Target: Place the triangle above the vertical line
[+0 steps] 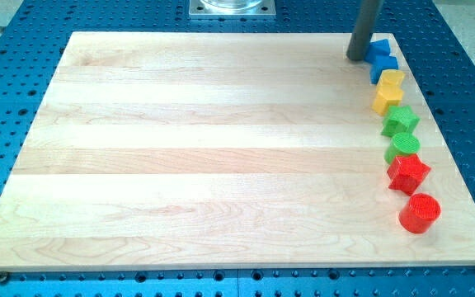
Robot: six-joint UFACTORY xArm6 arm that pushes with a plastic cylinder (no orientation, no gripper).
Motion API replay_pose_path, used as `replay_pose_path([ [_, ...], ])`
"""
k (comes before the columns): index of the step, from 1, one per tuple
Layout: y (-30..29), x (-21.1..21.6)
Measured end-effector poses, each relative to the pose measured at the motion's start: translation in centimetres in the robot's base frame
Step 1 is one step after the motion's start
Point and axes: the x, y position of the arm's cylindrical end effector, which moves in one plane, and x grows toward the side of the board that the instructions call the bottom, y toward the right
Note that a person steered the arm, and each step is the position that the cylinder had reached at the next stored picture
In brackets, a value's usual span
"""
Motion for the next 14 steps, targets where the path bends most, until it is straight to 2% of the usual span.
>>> replay_pose_path([
  [1,-0.5,-2.9],
  [2,2.2,-3.8],
  [3,5.2,-0.5],
  [4,5.8,1.5],
  [5,8.8,2.1],
  [6,7.1,3.5],
  [8,6.1,3.4],
  [9,7.6,3.1],
  [10,5.4,3.0],
  [14,3.9,2.3],
])
